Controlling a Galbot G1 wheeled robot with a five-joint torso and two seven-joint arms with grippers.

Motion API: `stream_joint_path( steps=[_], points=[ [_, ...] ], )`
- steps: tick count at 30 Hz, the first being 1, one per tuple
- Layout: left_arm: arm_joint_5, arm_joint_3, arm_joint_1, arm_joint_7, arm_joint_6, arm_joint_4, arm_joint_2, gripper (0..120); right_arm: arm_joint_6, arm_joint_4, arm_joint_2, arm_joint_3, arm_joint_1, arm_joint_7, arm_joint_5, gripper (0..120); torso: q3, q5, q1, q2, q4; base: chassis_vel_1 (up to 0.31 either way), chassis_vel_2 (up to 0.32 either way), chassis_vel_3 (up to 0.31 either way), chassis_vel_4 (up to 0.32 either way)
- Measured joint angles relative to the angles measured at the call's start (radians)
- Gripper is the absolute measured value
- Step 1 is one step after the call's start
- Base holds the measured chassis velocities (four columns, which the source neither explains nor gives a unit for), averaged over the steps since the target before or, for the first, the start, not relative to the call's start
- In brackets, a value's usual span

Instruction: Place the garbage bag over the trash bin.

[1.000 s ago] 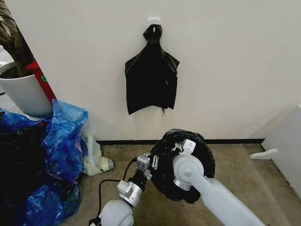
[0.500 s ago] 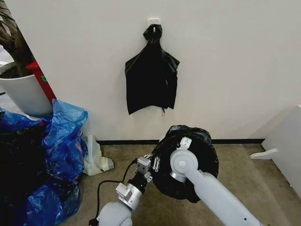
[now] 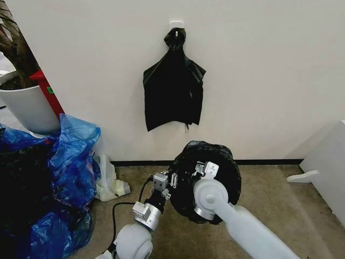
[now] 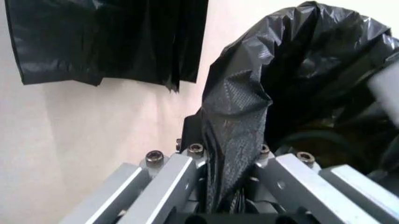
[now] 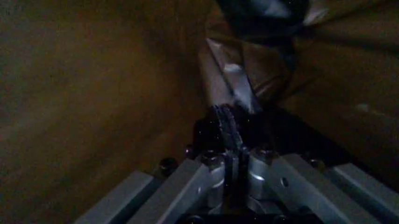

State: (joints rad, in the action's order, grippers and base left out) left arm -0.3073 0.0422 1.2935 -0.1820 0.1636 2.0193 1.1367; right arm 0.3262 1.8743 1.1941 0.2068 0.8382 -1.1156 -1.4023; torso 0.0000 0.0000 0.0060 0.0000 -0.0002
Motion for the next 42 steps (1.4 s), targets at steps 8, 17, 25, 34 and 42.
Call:
stream_joint_path(
  steps=[8, 17, 25, 34, 42],
  points=[
    [-0.033, -0.011, 0.003, -0.002, -0.009, 0.029, -0.007, 4, 0.005, -0.046, 0.009, -0.019, 0.022, 0.037, 0.047, 0, 0.000, 0.0001, 0.000, 0.000, -0.0001, 0.000, 0.000, 0.000, 0.000],
    [0.006, -0.025, -0.010, -0.004, -0.001, -0.016, 0.006, 4, -0.004, 0.073, -0.038, -0.020, 0.029, -0.022, 0.010, 0, 0.000, -0.0002, 0.000, 0.000, -0.0001, 0.000, 0.000, 0.000, 0.000],
    [-0.010, -0.027, 0.004, -0.005, -0.007, 0.013, -0.006, 4, 0.023, -0.010, -0.027, -0.057, 0.053, 0.017, 0.054, 0, 0.000, 0.0000, 0.000, 0.000, -0.0001, 0.000, 0.000, 0.000, 0.000],
    [-0.018, -0.037, -0.005, -0.013, -0.013, -0.016, 0.007, 4, 0.003, 0.111, -0.049, -0.036, 0.058, 0.030, 0.105, 0, 0.000, -0.0001, 0.000, 0.000, 0.0000, 0.000, 0.000, 0.000, 0.000],
    [-0.099, -0.039, -0.021, -0.089, -0.035, -0.086, 0.039, 4, 0.019, 0.294, -0.116, -0.031, 0.084, 0.025, 0.073, 0, 0.000, 0.0000, 0.000, 0.000, 0.0000, 0.000, 0.000, 0.000, 0.000]
  ],
)
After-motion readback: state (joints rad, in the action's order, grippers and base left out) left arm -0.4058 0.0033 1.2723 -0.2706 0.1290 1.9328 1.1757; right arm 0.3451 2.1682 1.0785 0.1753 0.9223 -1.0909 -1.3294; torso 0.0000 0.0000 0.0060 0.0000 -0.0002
